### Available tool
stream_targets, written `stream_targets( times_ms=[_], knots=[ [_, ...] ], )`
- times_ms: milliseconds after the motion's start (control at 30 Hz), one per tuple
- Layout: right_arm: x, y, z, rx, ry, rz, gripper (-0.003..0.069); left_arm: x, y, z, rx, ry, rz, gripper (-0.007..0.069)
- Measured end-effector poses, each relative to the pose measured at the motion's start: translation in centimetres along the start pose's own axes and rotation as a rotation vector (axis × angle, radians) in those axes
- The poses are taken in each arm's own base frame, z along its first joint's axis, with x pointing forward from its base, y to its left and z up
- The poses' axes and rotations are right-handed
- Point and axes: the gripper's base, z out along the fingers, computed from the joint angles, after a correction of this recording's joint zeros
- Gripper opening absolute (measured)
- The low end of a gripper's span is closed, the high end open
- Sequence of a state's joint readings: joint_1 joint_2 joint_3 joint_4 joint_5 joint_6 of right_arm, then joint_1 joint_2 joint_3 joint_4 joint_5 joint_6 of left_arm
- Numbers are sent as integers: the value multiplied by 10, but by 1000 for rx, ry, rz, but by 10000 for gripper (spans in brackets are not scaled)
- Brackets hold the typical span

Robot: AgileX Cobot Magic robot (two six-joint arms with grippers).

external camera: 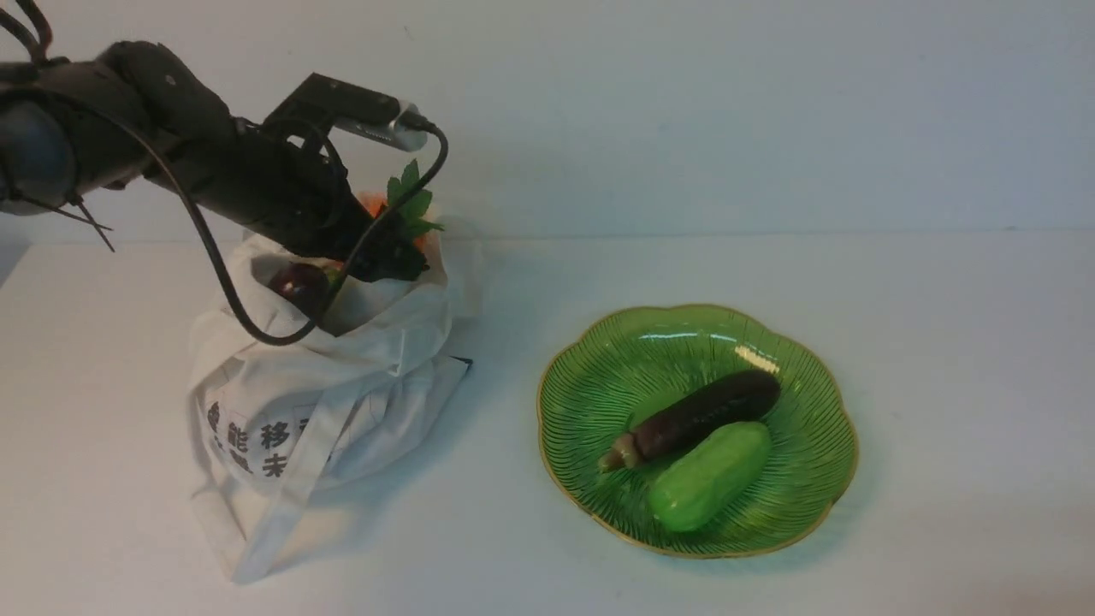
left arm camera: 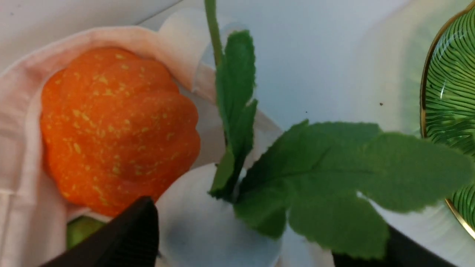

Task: Take vegetables from cloth bag on white table place on plate.
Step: 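Reach the gripper into the cloth bag toward the vegetables inside, then take the vegetable out of the bag and place it on the dish with the left gripper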

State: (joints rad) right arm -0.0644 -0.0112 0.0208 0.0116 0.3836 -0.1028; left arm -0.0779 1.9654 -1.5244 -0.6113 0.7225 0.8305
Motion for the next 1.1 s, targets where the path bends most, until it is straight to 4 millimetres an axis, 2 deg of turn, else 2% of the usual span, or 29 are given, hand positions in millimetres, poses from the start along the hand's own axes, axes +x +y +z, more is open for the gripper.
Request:
stream_targets(
  times_ms=[67,167,233,500,667,833,933,1000,1100],
  knots=[
    [0,0,0,0,0,0,-15,2,5,10,-21,-9,-20,573],
    [0,0,0,0,0,0,-15,3,7,14,-33,-18,-35,524],
    [0,0,0,0,0,0,-15,2,8,14,-35,-24,-43,449],
    [0,0,0,0,0,0,-15,0,3,7,4,-1,-29,449],
    [0,0,0,0,0,0,-15,-24,-10,-36,10,-47,48,449],
    [0,0,0,0,0,0,-15,-55,-31,-106,-27,-199,125,449],
    [0,0,0,0,0,0,-15,-65,-57,-136,37,-278,129,449],
    [0,0,0,0,0,0,-15,-68,-69,-143,74,-303,131,449],
    [0,0,0,0,0,0,-15,-79,-117,-151,216,-361,164,449]
  ],
)
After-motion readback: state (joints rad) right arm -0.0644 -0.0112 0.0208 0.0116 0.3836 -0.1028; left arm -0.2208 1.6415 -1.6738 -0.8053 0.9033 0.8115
